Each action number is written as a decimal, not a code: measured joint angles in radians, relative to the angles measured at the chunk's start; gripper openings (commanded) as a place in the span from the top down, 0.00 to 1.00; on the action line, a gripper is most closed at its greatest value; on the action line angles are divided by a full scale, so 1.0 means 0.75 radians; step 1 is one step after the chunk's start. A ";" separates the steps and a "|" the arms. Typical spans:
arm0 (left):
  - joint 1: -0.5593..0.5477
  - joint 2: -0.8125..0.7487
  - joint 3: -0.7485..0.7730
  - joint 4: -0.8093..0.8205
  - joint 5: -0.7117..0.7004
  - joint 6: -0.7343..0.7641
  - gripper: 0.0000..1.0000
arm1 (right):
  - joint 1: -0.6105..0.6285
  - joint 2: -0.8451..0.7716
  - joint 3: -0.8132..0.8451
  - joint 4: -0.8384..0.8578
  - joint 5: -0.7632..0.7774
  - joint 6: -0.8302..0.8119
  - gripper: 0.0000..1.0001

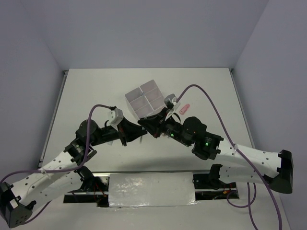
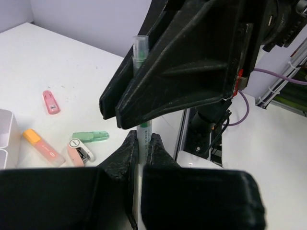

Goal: Sort the stationery into containers
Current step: Close the pen cap on the pen, then place the pen in the storage box.

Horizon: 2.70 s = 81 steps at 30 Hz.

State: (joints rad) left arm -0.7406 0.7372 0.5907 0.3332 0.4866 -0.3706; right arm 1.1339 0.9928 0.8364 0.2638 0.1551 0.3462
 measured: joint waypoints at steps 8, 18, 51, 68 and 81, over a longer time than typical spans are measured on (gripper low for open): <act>-0.033 -0.033 -0.012 -0.039 -0.063 0.002 0.54 | -0.001 -0.011 0.004 -0.050 -0.042 -0.007 1.00; -0.039 0.032 0.304 -0.641 -0.743 -0.154 0.01 | -0.179 0.053 -0.083 0.124 0.175 -0.128 1.00; -0.010 -0.219 0.351 -1.252 -0.860 -0.063 0.01 | -0.561 1.172 0.515 0.676 -0.120 -0.278 0.86; -0.001 -0.187 0.351 -1.250 -0.819 -0.057 0.01 | -0.603 1.235 0.522 0.631 -0.166 -0.306 0.27; 0.044 -0.167 0.351 -1.252 -0.866 -0.064 0.01 | -0.605 0.302 0.460 -0.109 0.176 -0.111 0.00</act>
State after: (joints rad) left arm -0.7074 0.6117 0.8539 -0.6056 -0.1631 -0.4183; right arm 0.6804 1.2190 1.1812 0.1818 0.2874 0.2626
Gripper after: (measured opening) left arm 0.994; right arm 0.996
